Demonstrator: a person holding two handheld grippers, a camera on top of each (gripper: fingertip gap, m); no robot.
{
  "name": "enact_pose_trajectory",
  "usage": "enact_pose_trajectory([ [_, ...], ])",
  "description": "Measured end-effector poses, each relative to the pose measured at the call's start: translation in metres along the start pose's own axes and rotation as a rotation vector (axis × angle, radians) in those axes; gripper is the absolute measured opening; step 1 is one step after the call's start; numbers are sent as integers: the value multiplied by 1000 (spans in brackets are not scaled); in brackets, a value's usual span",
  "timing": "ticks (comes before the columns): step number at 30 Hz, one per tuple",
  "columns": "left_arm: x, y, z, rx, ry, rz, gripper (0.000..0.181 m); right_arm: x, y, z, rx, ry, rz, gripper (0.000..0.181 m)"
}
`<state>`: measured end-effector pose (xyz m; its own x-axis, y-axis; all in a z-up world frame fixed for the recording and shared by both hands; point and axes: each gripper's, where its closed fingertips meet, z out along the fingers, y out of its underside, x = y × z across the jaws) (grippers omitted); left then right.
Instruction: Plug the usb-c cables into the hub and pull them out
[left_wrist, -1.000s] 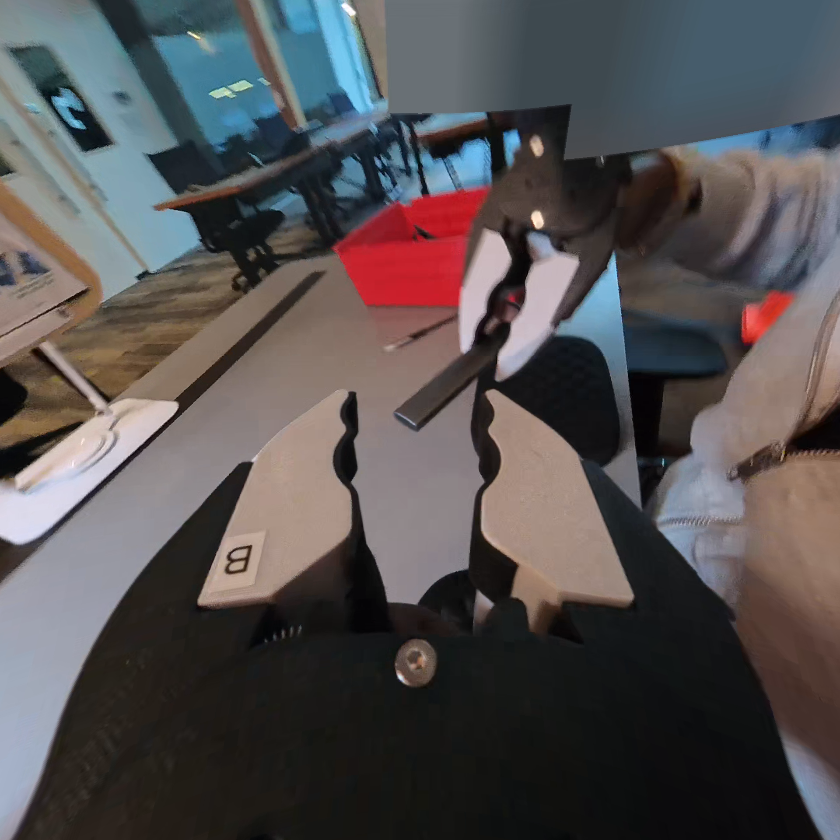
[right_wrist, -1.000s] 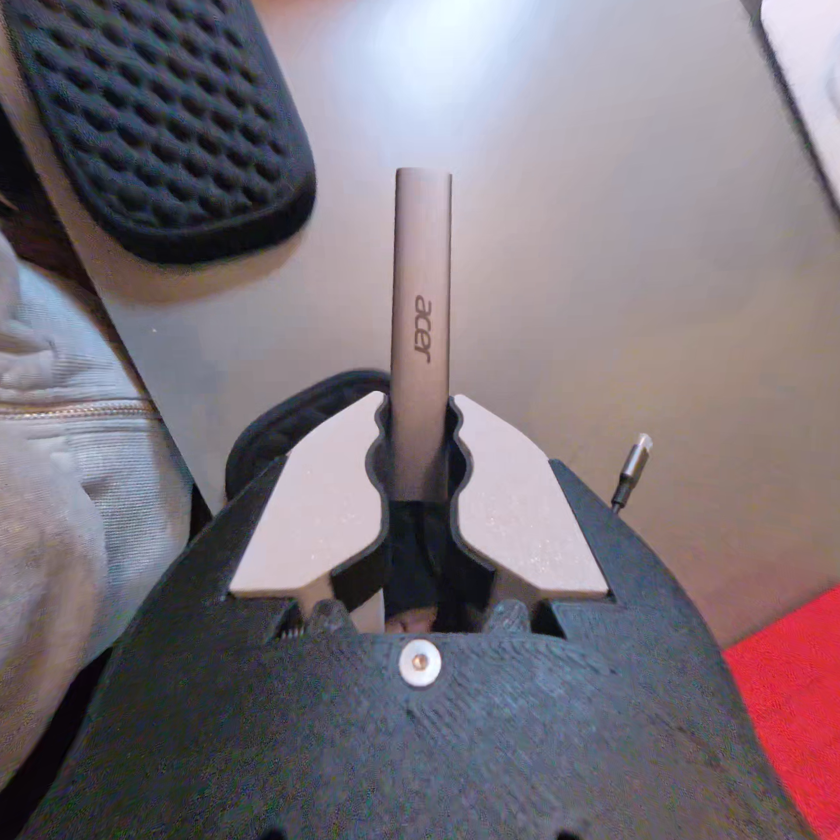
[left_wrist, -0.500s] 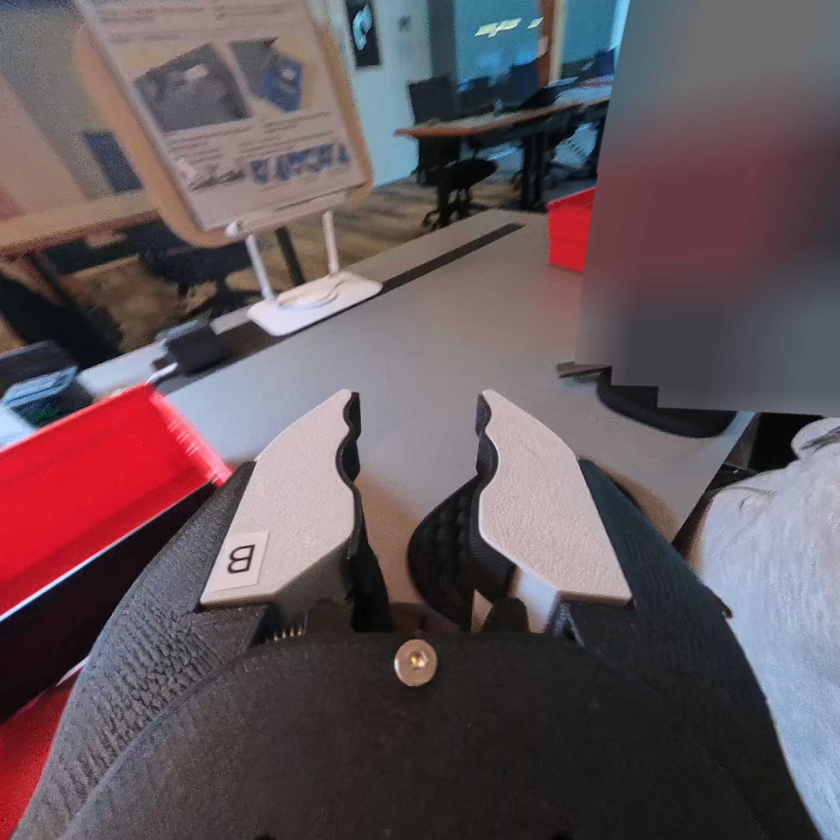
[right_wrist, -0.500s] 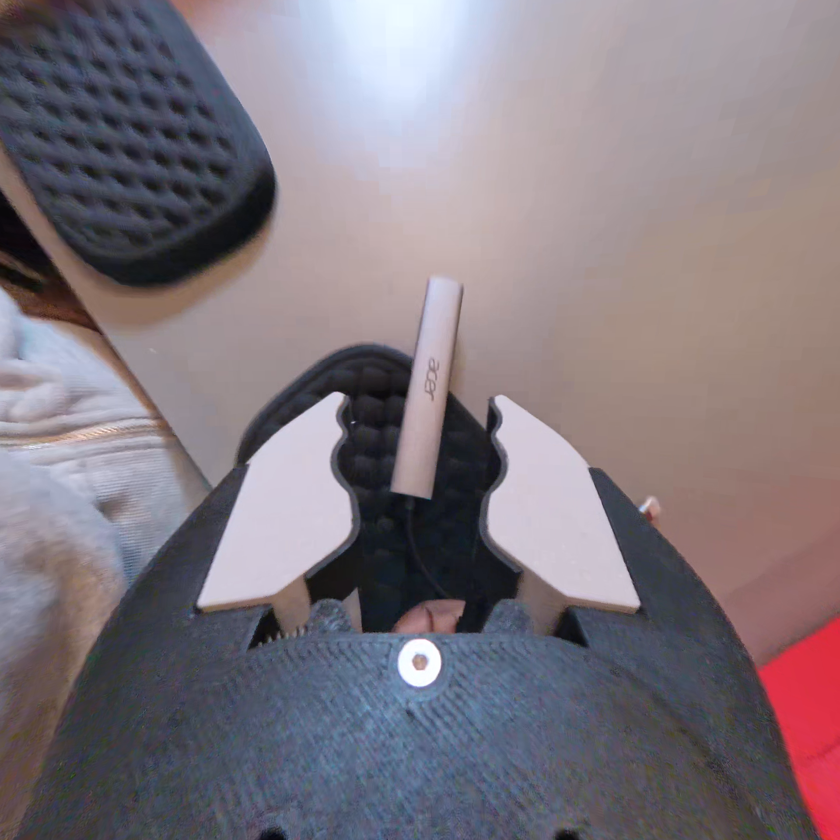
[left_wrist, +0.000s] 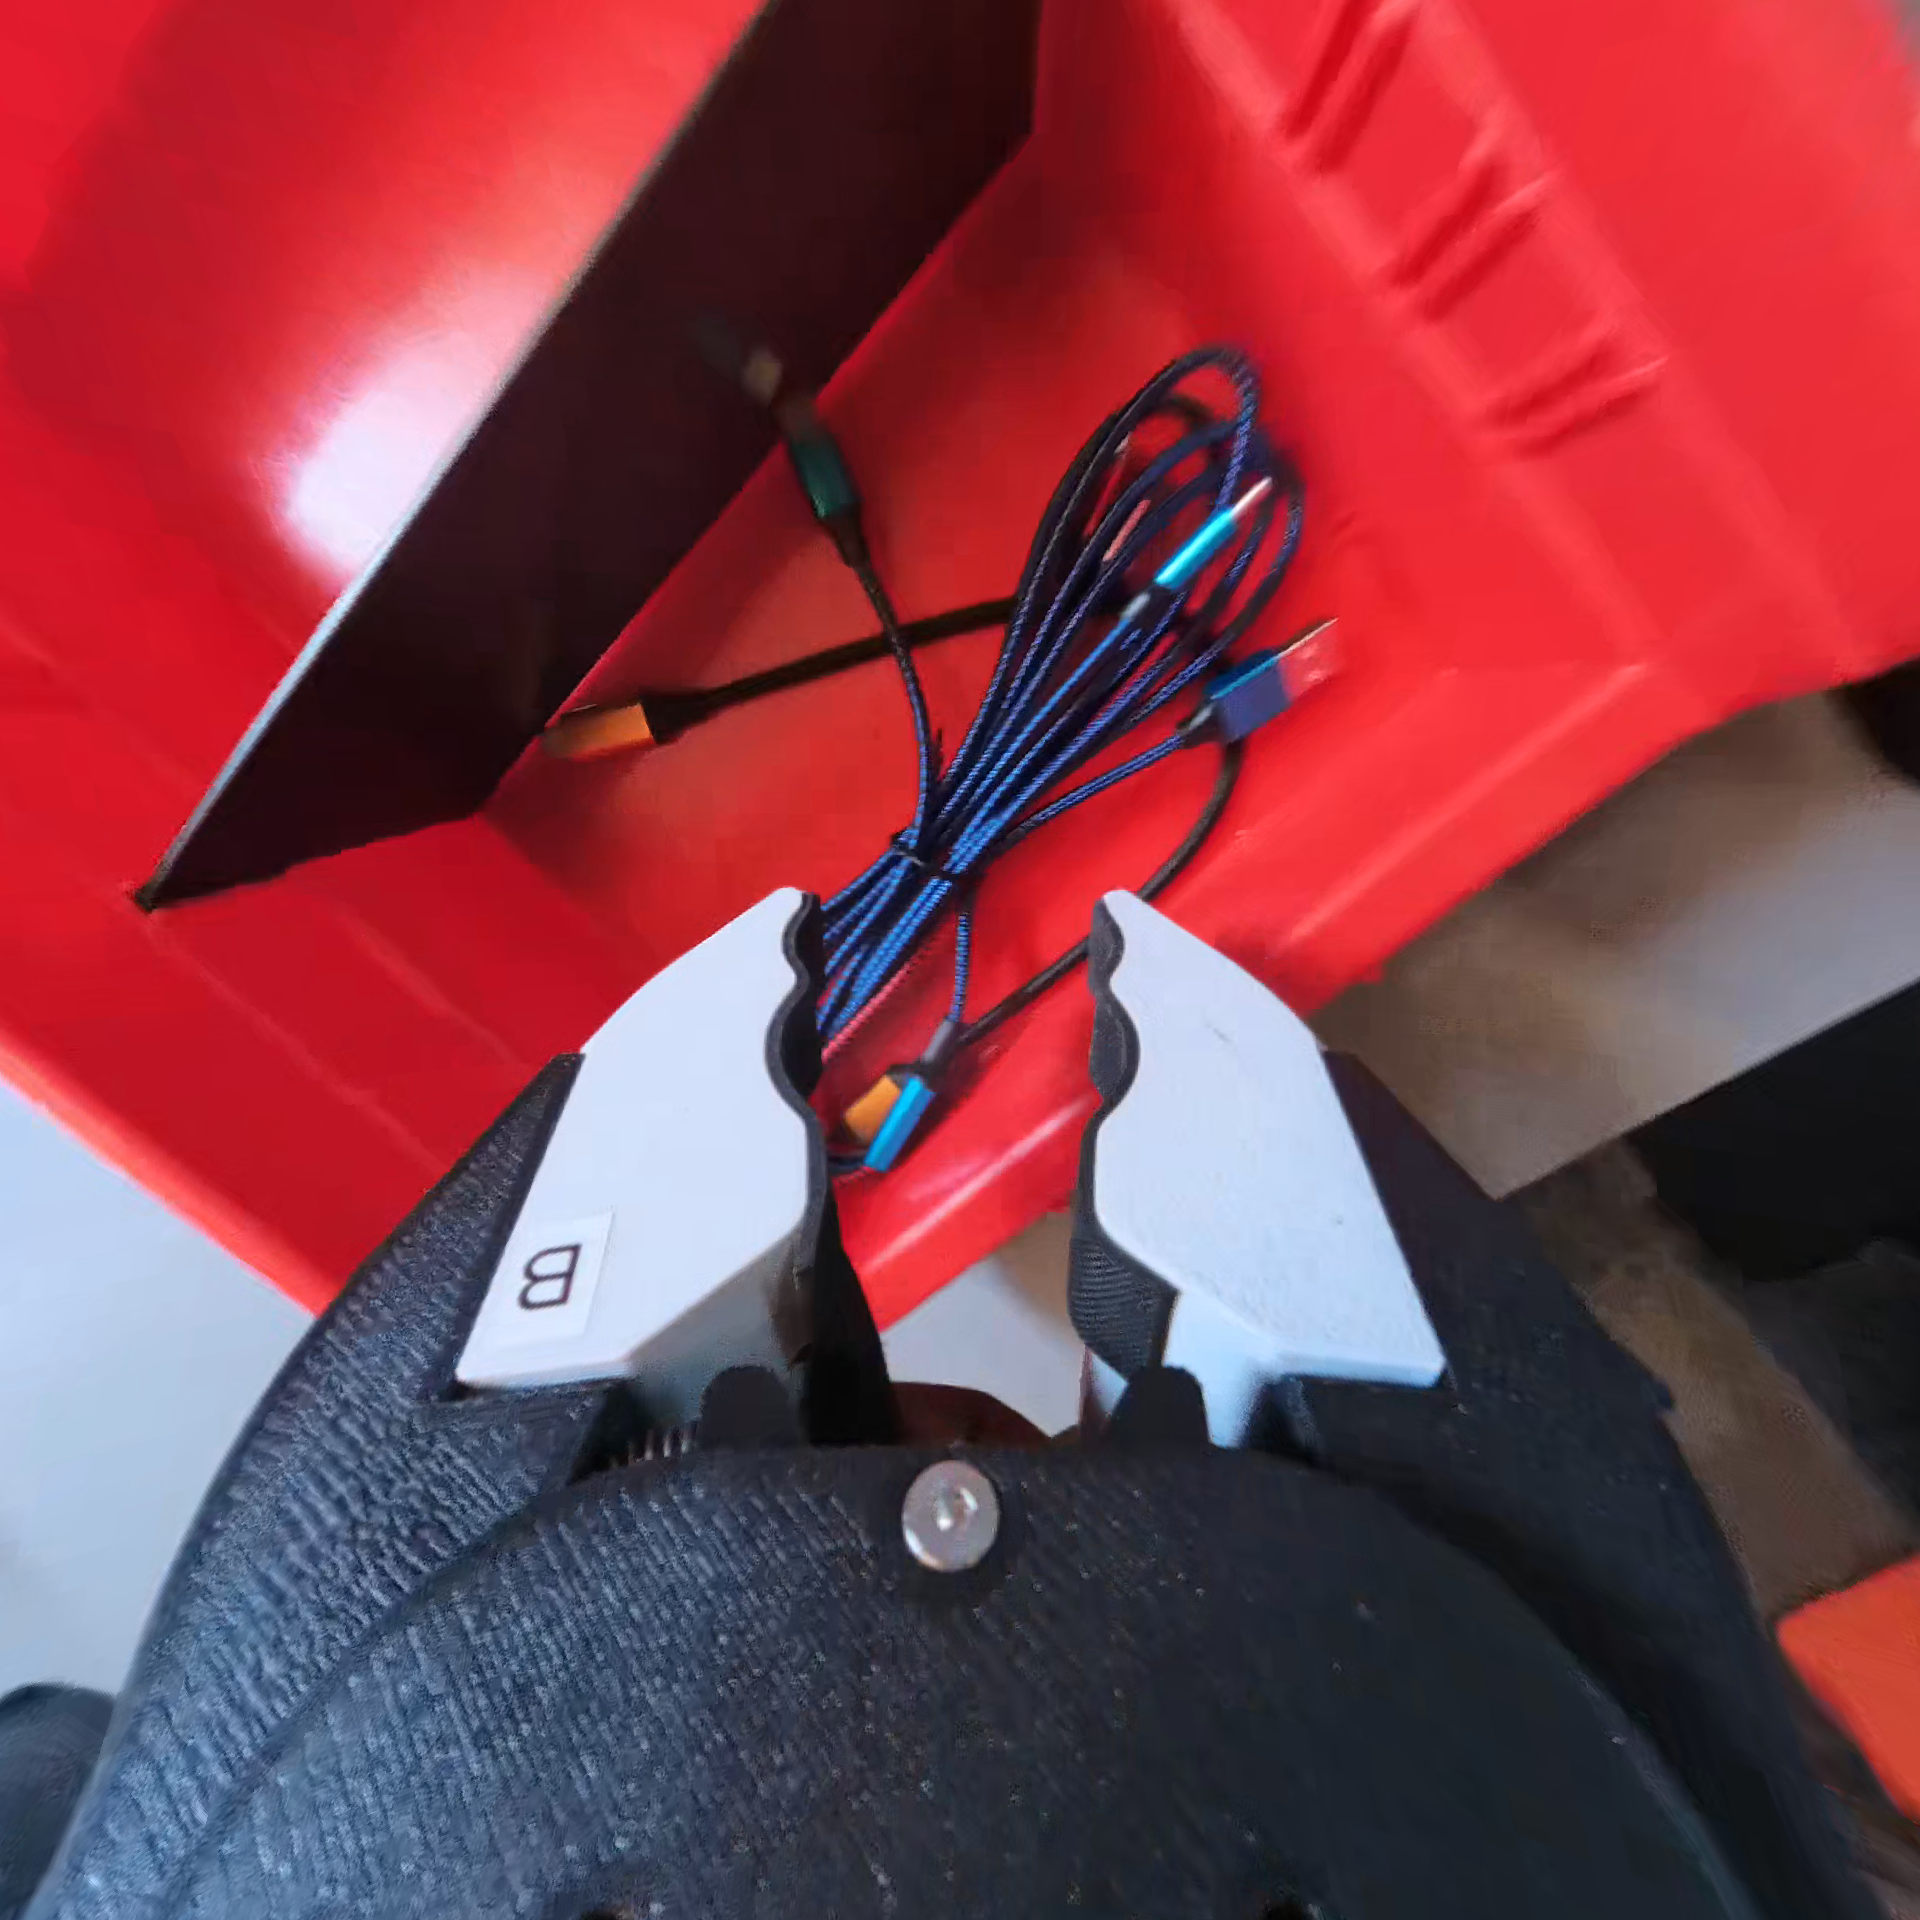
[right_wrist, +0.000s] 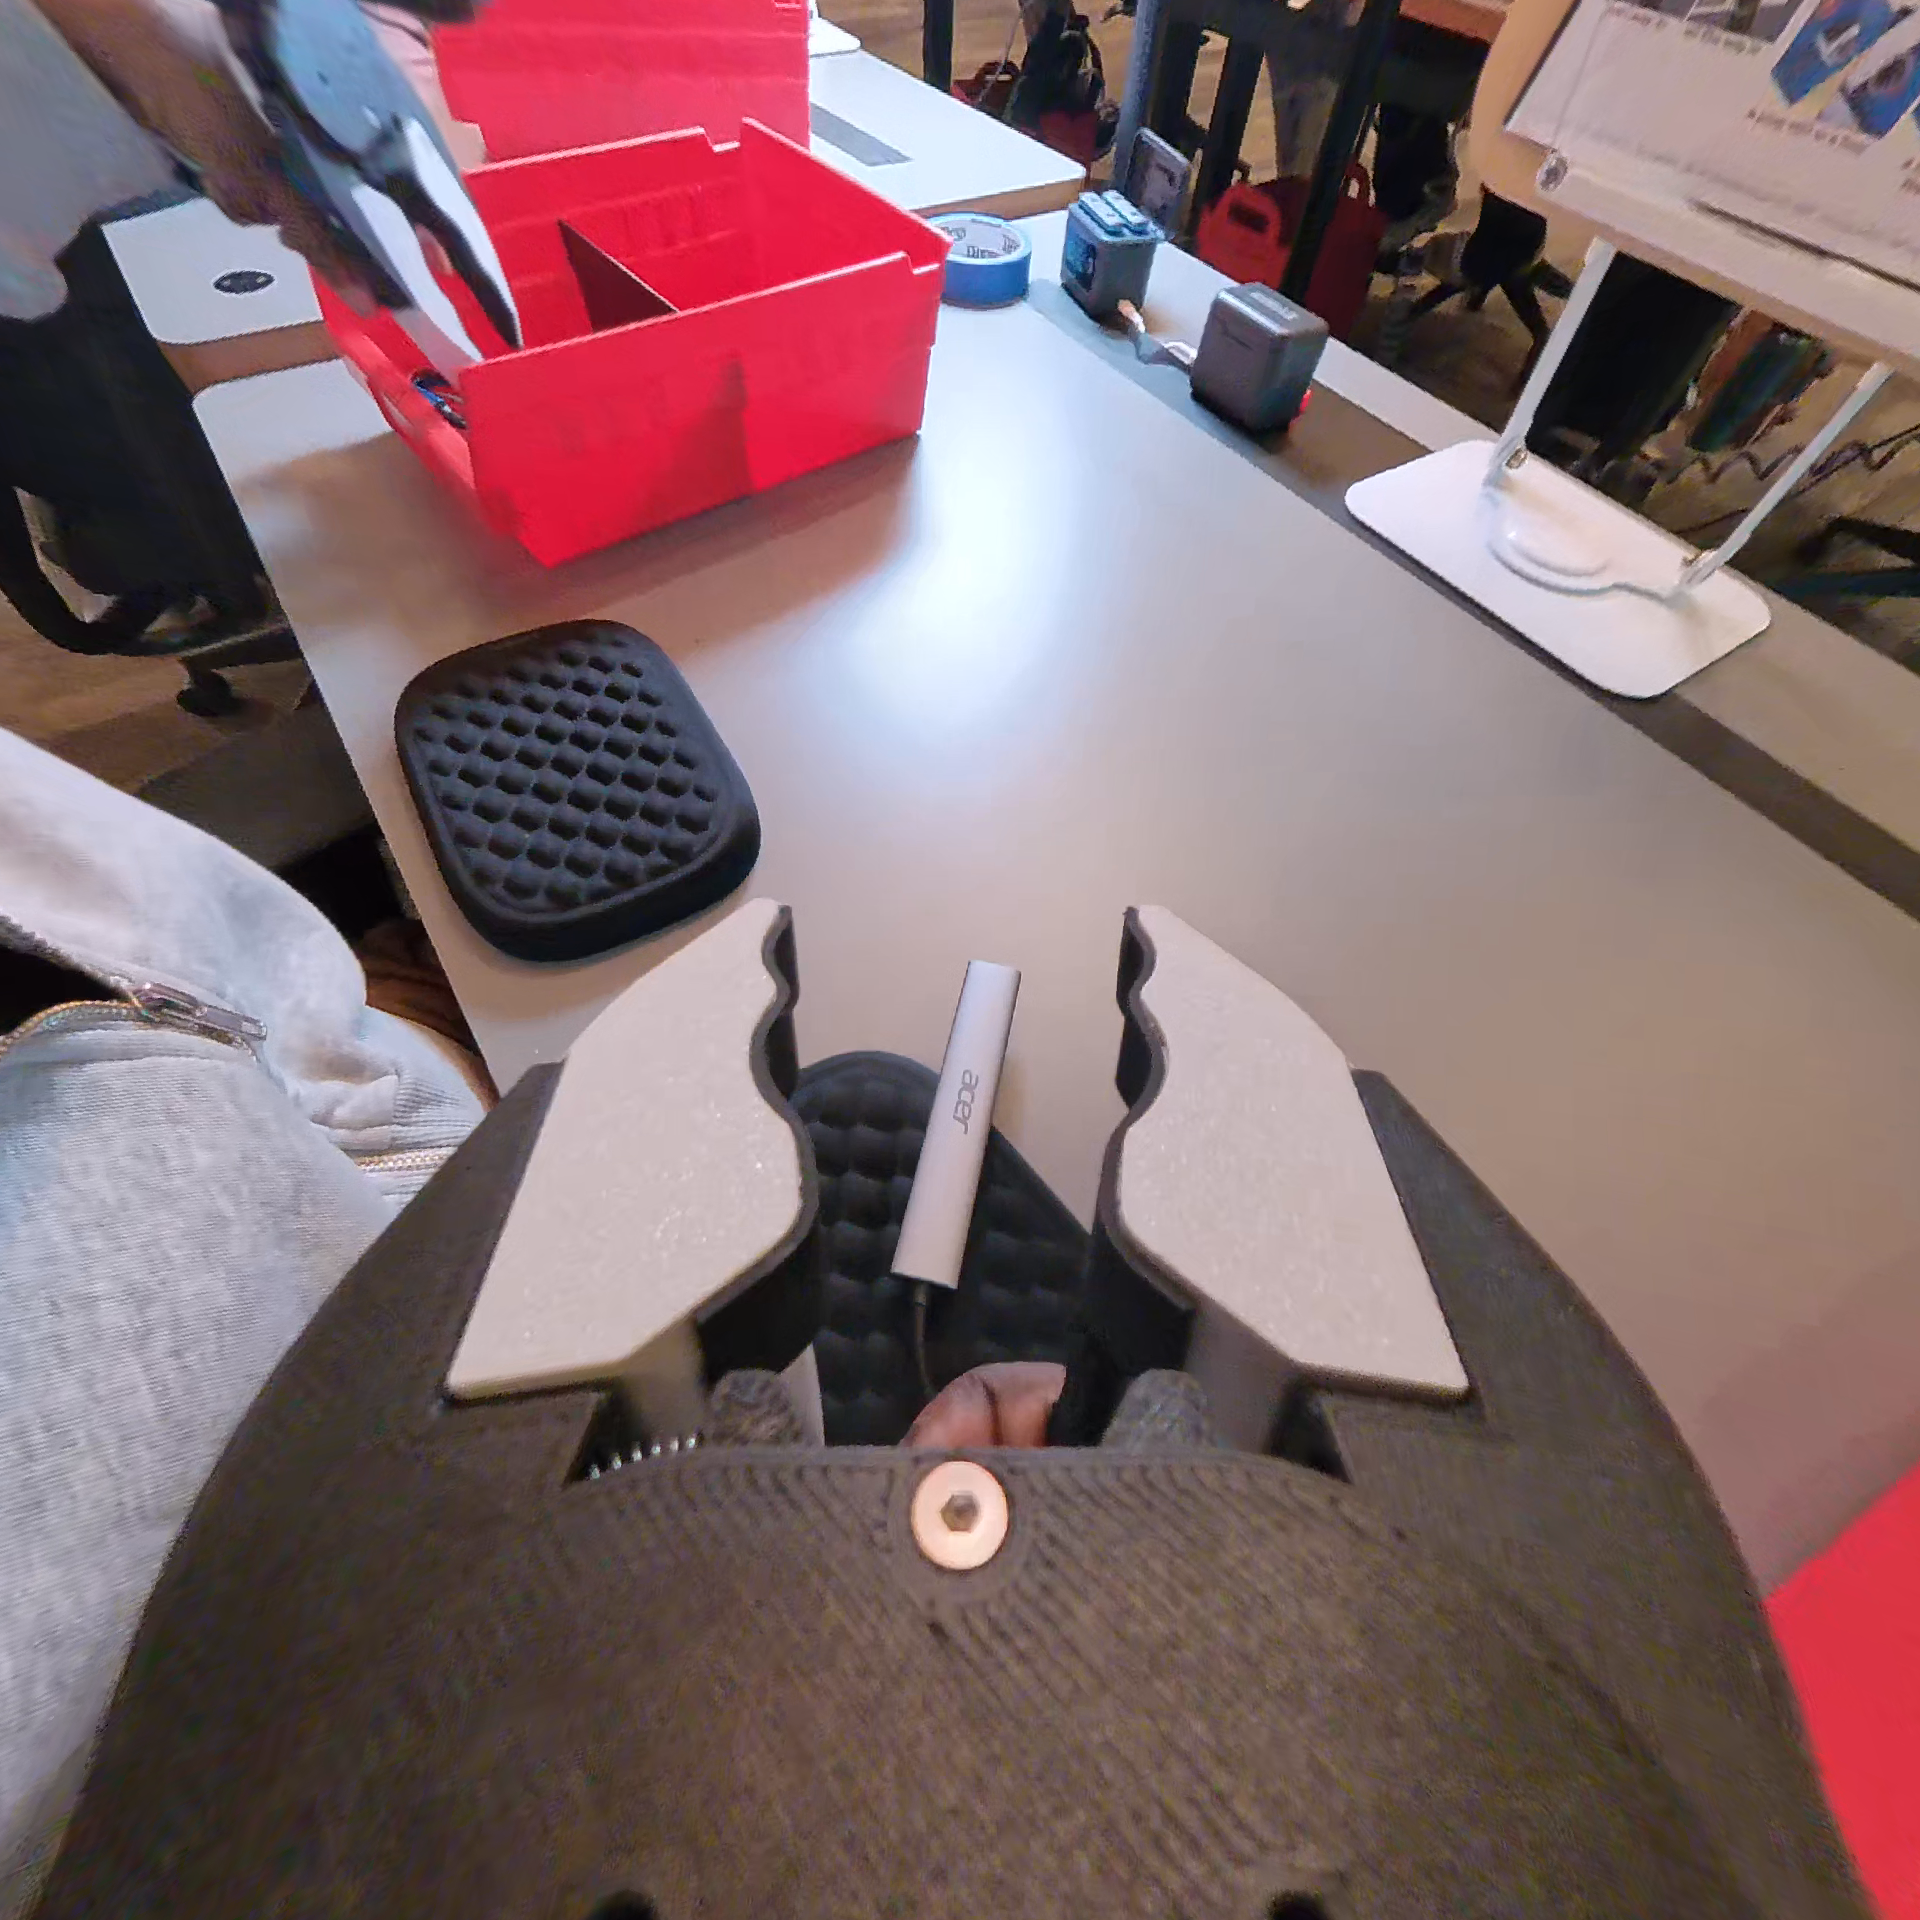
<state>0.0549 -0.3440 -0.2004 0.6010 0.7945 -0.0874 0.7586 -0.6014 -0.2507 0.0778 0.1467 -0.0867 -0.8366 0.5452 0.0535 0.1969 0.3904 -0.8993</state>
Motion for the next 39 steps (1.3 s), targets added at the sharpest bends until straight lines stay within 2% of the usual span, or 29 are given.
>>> enact_pose_trajectory([
  [6, -6, 11, 39, -169, 45, 124, 49, 3, -1, -4, 1, 34, -22, 57],
  [8, -2, 11, 44, -168, 80, 138, 35, 6, -2, -7, 10, 50, -19, 55],
  [10, -5, 7, 39, -133, 37, 139, 22, 9, -3, -9, 17, 63, -14, 54],
  [15, -8, -7, -12, 20, -100, 124, 20, 12, -4, -10, 23, 76, -16, 52],
  [21, 2, -50, -100, 364, -403, 146, 20, -1, -12, -4, 90, 16, -11, 50],
  [25, 46, -86, -142, 615, -557, 277, 18, -8, -13, 0, 100, -6, -32, 50],
  [28, 101, -115, -142, 747, -529, 420, 18, -21, -19, 4, 151, -75, -40, 47],
  [31, 166, -141, -116, 819, -417, 615, 18, -39, -28, 9, 250, -170, -106, 42],
  [34, 224, -154, -80, 822, -243, 853, 18, -62, -34, 14, 339, -342, -189, 37],
  [39, 274, -159, -46, 823, 33, 1128, 18, -81, -34, 41, 344, -521, -383, 38],
])
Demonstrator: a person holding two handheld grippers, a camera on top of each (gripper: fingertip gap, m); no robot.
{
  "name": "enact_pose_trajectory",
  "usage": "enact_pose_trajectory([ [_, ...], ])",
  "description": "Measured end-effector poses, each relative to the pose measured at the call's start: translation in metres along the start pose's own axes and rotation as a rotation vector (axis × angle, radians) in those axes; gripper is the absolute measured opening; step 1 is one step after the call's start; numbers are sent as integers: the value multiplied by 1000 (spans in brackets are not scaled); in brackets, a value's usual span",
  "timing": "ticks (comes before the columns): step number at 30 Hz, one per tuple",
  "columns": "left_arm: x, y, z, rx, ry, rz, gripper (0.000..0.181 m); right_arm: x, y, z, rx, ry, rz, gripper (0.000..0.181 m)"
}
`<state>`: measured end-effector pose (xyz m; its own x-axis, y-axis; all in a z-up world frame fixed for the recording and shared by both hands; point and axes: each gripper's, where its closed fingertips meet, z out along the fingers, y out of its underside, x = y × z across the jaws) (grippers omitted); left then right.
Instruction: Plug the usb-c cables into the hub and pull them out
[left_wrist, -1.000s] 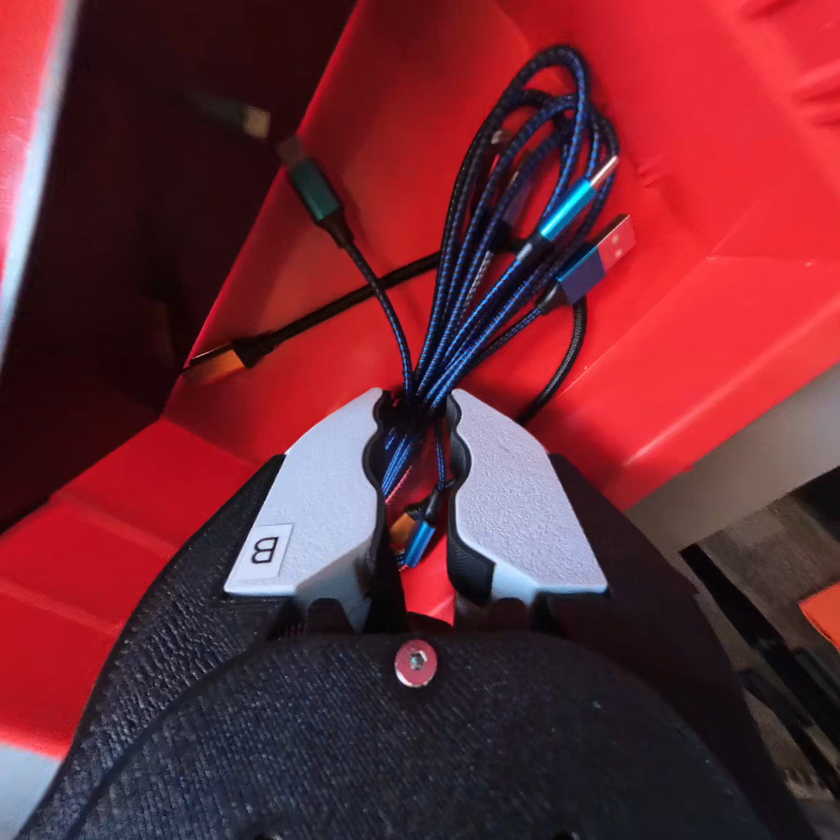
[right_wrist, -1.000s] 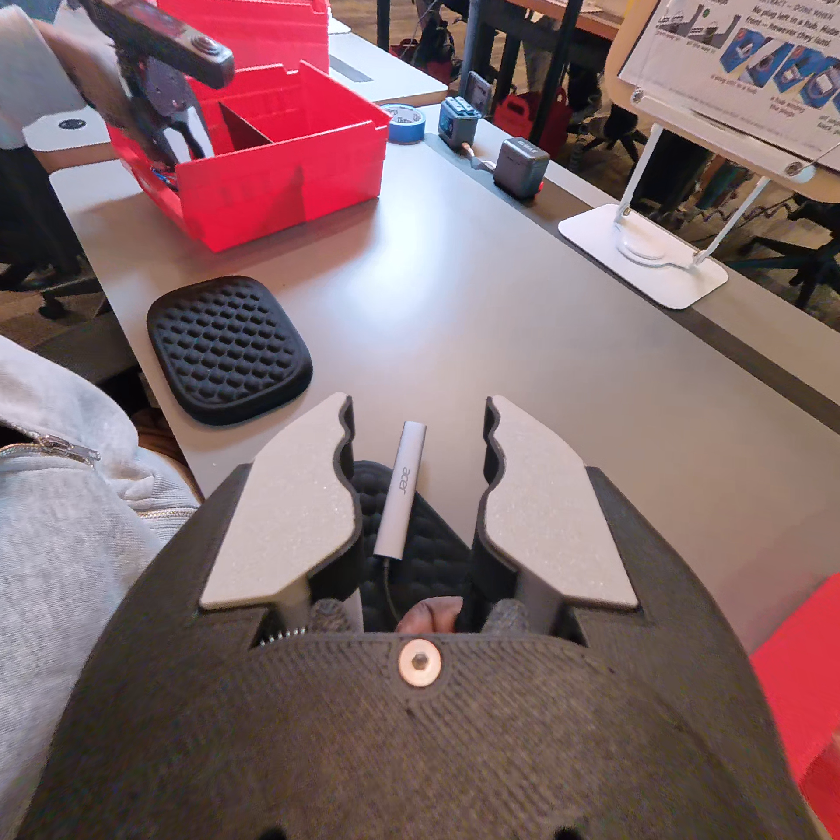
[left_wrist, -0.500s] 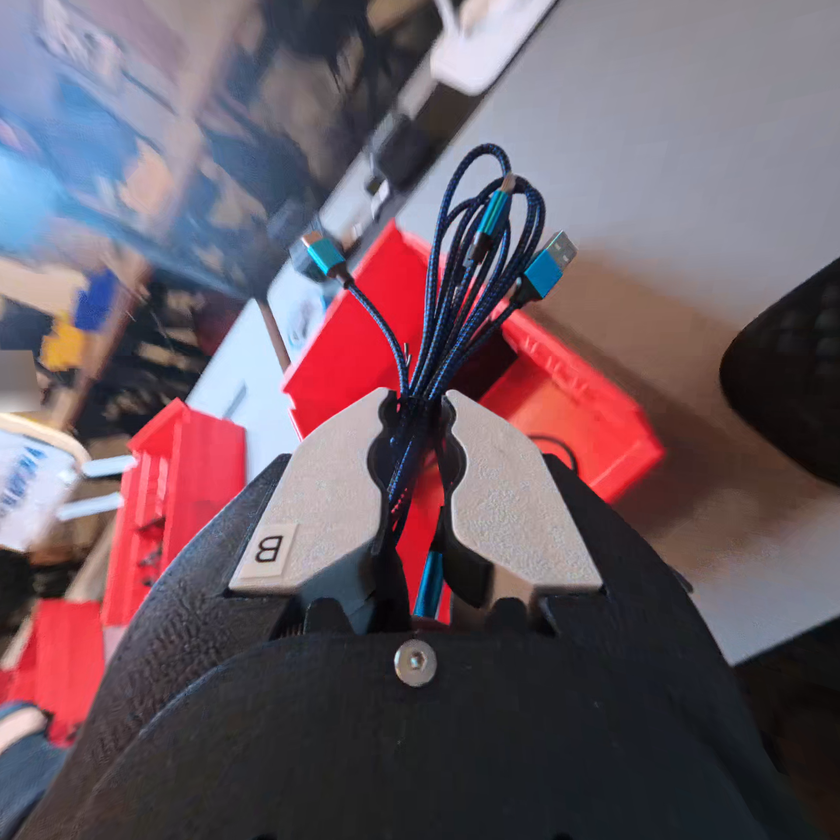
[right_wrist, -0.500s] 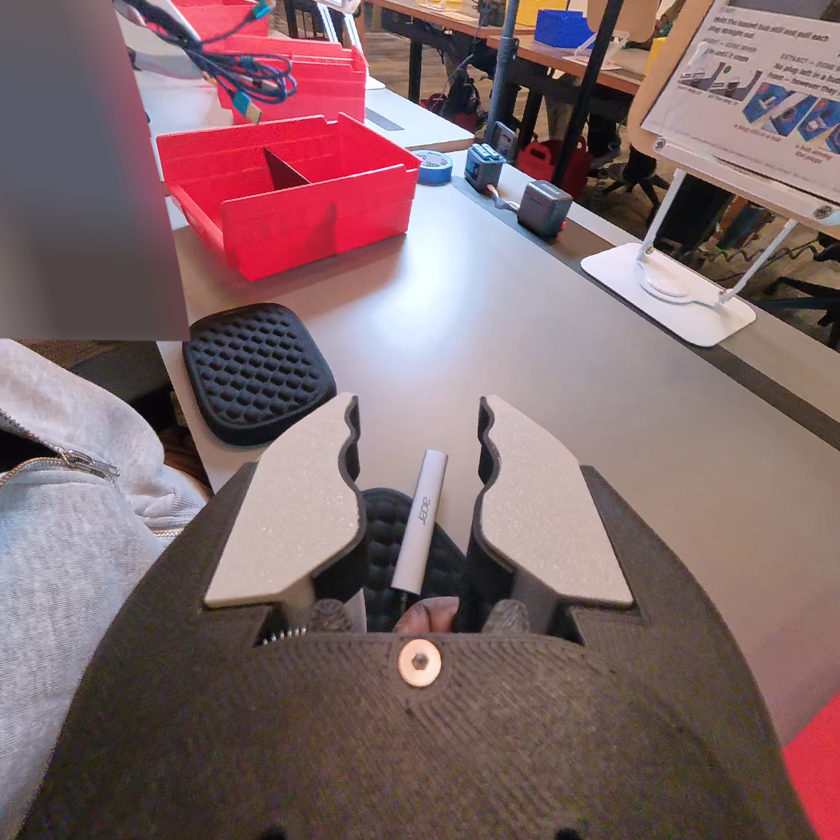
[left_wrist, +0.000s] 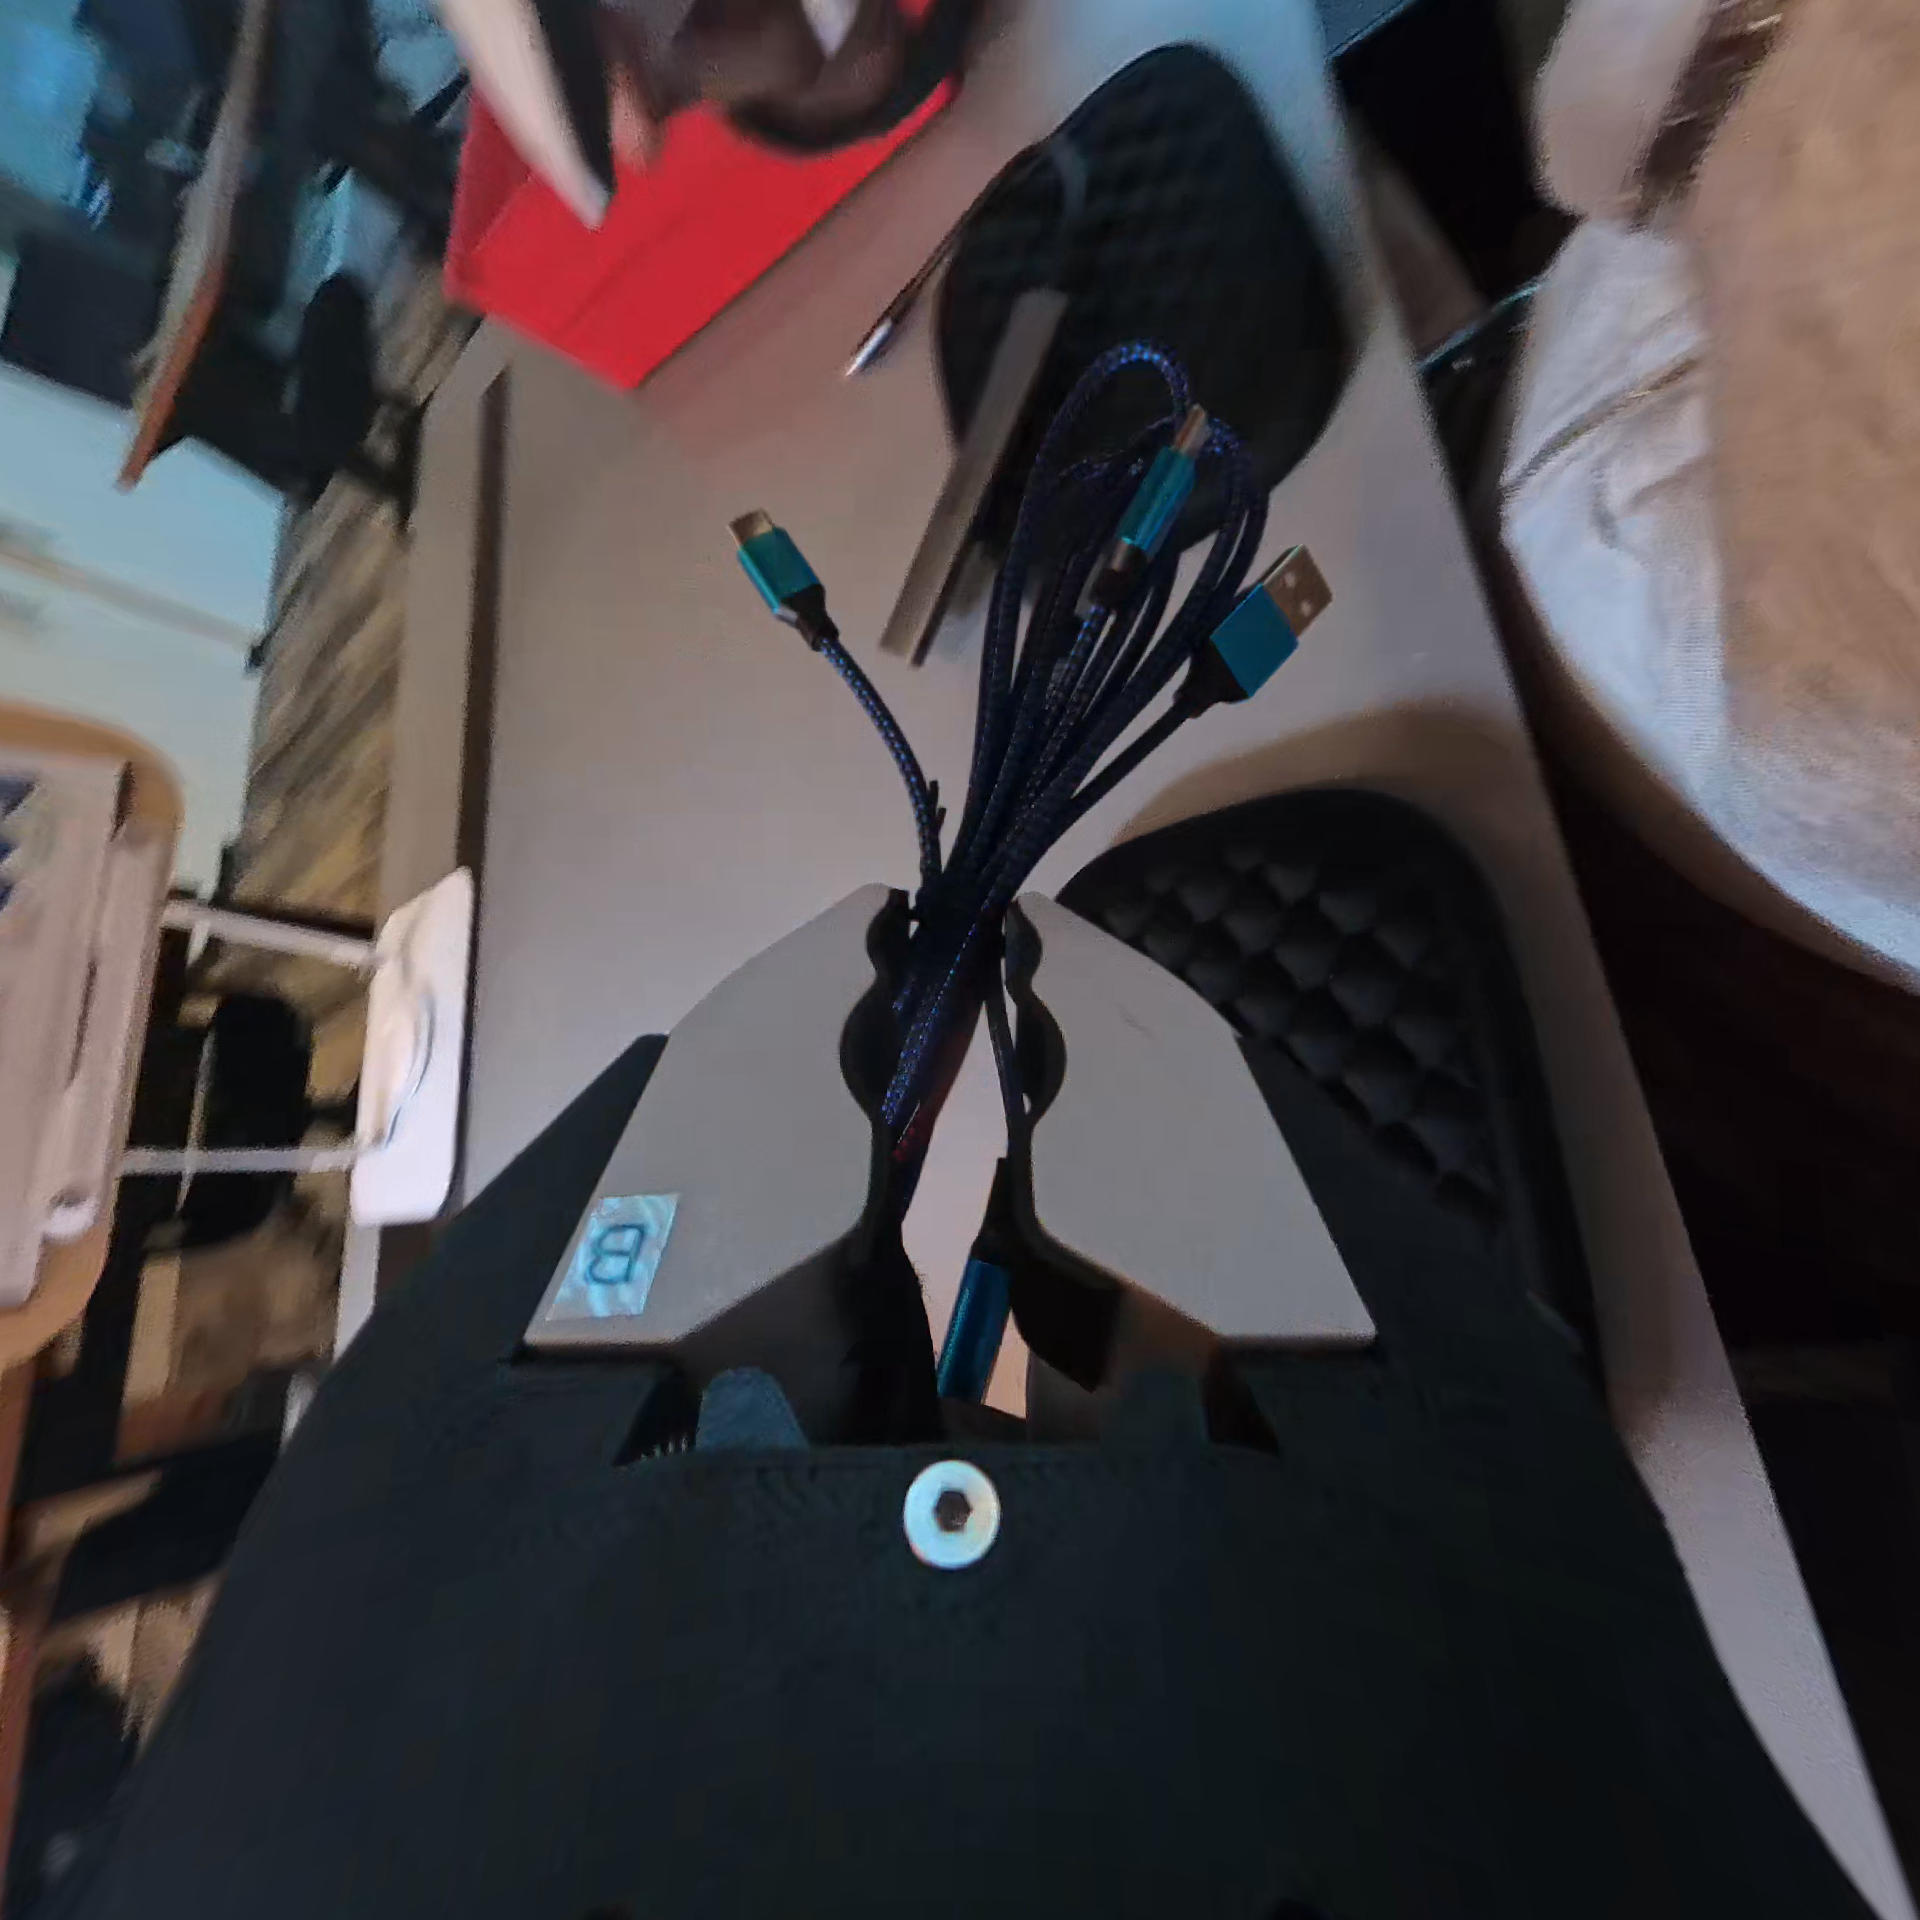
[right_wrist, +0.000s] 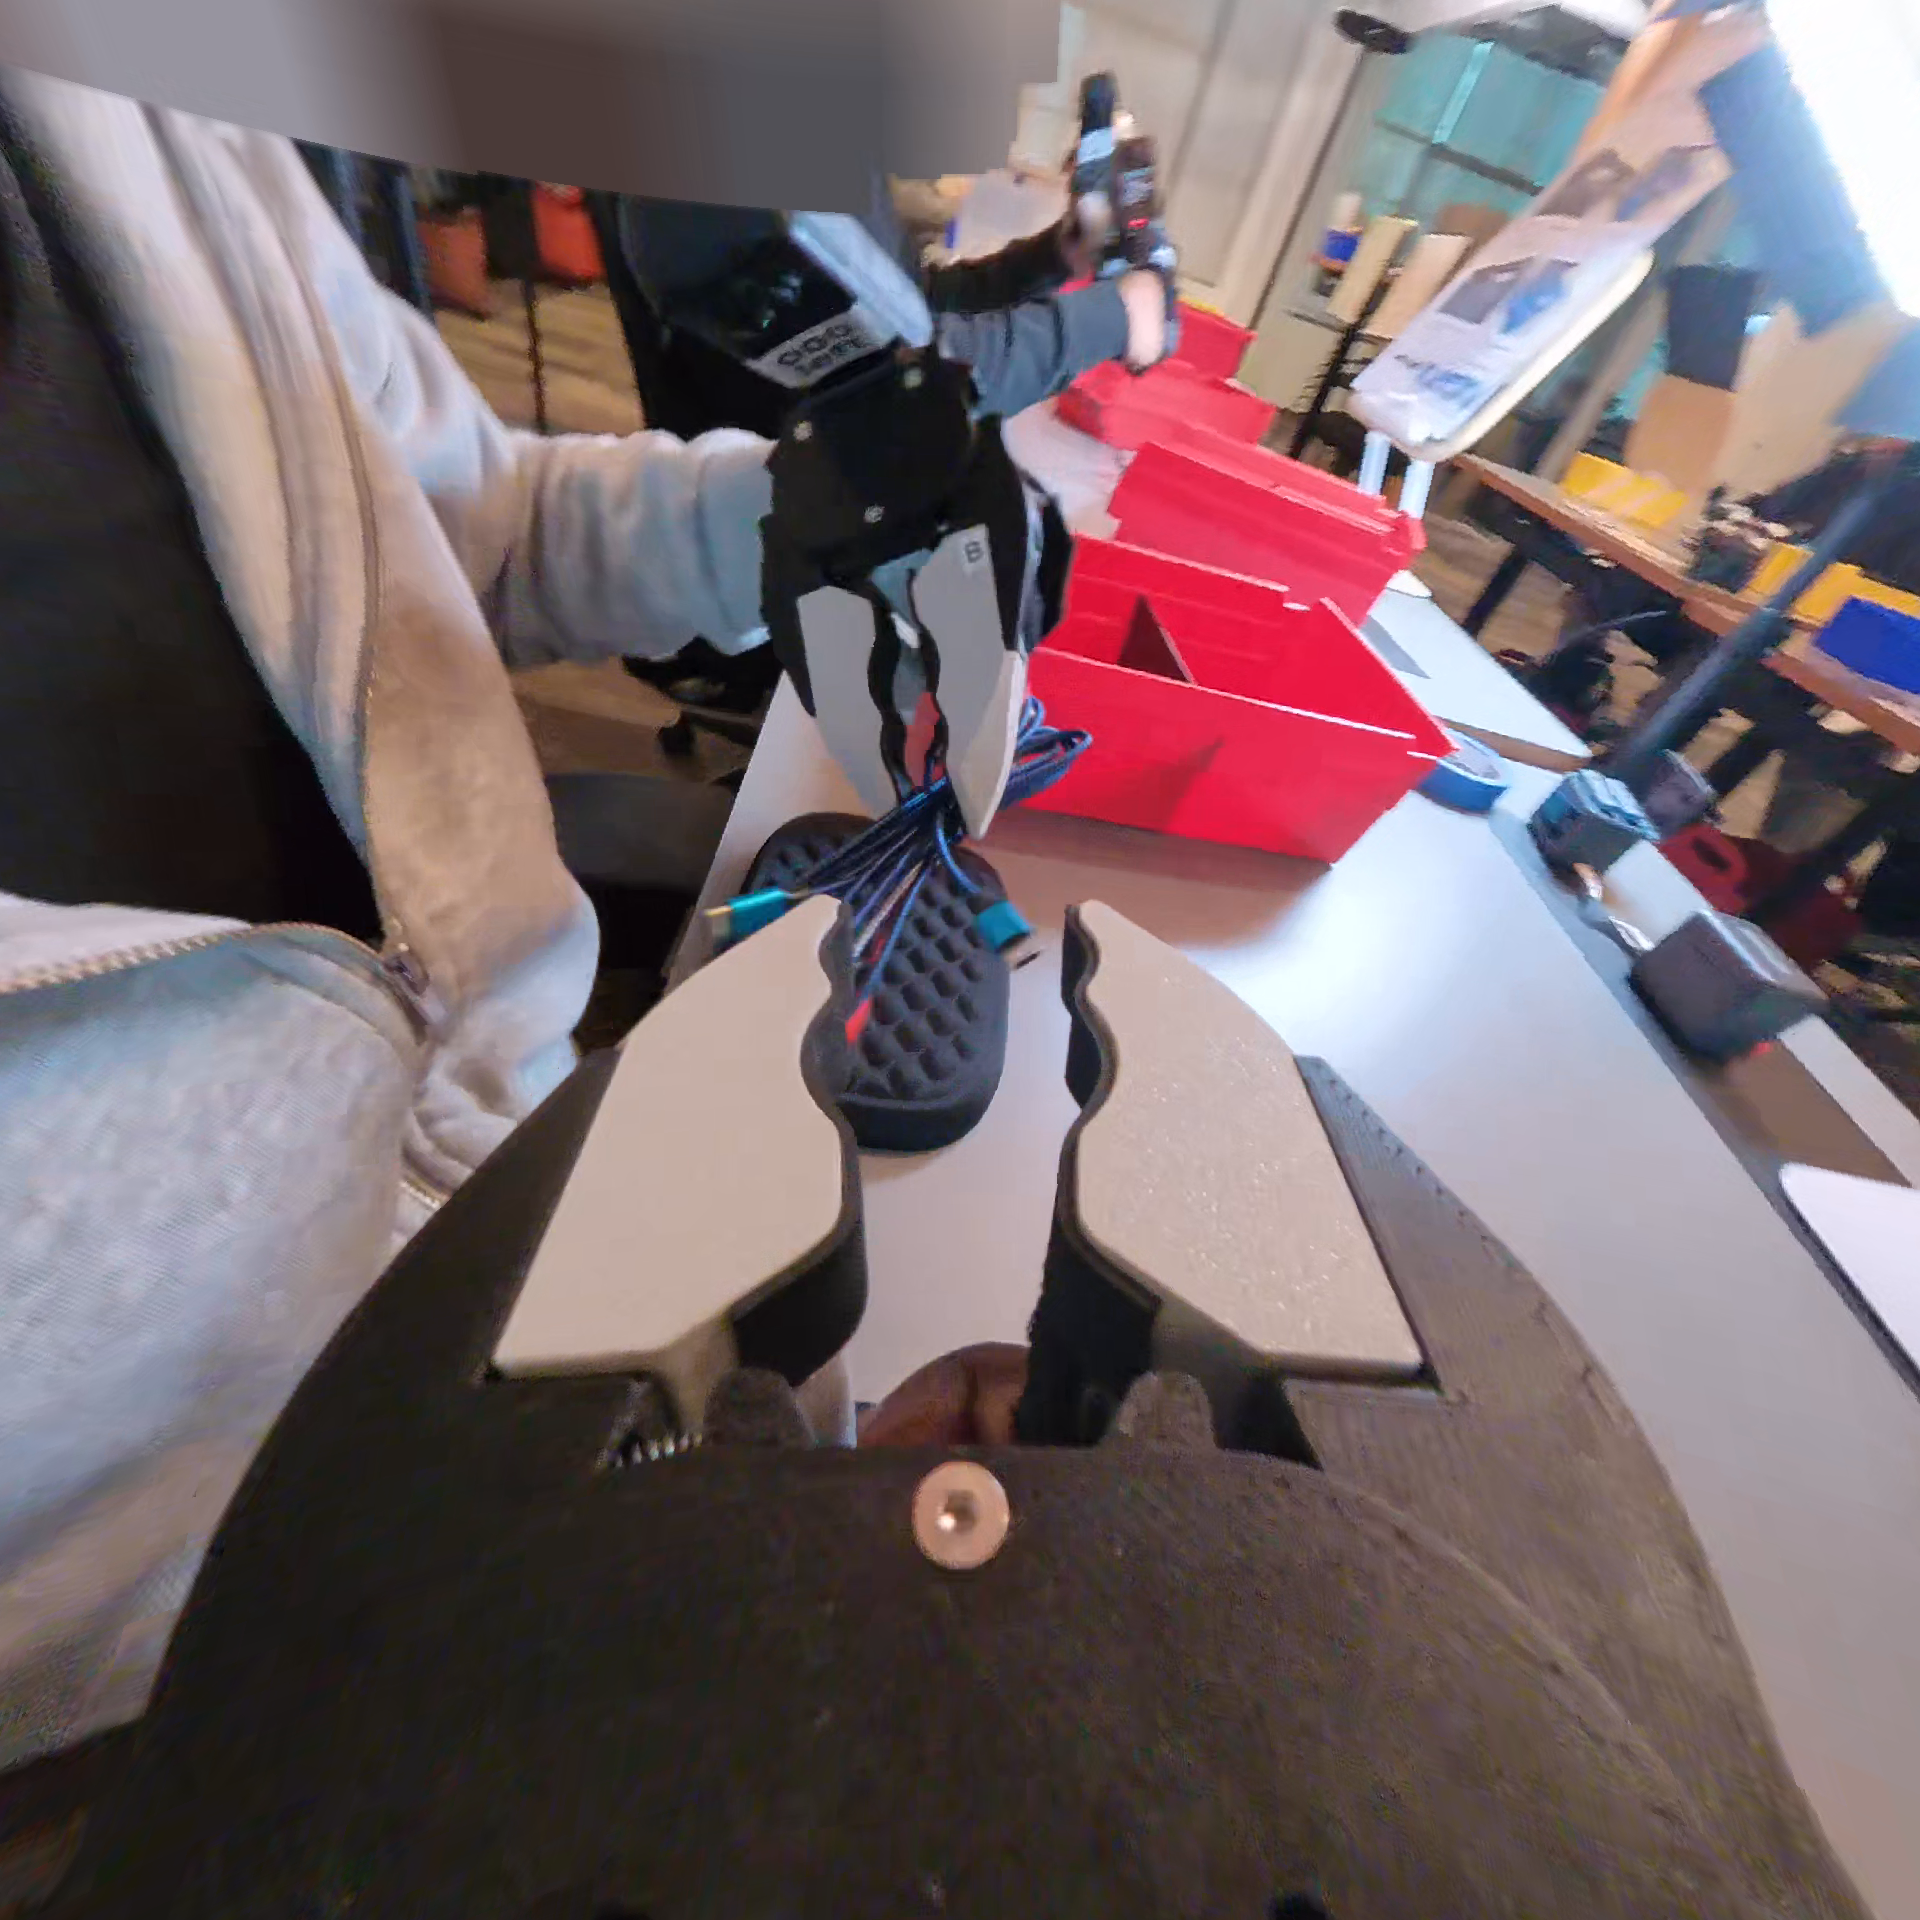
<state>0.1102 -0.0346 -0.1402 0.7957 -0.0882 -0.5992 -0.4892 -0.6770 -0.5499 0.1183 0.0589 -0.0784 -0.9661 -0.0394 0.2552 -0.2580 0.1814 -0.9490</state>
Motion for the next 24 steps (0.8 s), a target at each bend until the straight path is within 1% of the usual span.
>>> enact_pose_trajectory([
  [2, 5, -4, 6, 51, 70, 29, 17, 0, 9, 13, -26, -78, -8, 37],
  [5, 8, -10, 9, 118, 138, 19, 17, -6, 23, 25, -60, -179, -55, 33],
  [8, 11, -18, 7, 204, 189, -18, 17, -8, 28, 29, -77, -177, -131, 34],
  [10, 12, -20, 6, 240, 203, -35, 17, -11, 29, 30, -75, -176, -171, 30],
  [14, 16, -22, 7, 265, 234, -41, 17, -15, 23, 32, -51, -173, -196, 25],
  [18, 18, -24, 7, 267, 245, -33, 17, -19, 23, 35, -58, -191, -221, 10],
  [21, 18, -24, 8, 267, 242, -37, 17, -19, 16, 36, -29, -188, -205, 10],
  [24, 12, -24, 9, 303, 199, -99, 19, -13, 11, 35, -18, -149, -189, 10],
])
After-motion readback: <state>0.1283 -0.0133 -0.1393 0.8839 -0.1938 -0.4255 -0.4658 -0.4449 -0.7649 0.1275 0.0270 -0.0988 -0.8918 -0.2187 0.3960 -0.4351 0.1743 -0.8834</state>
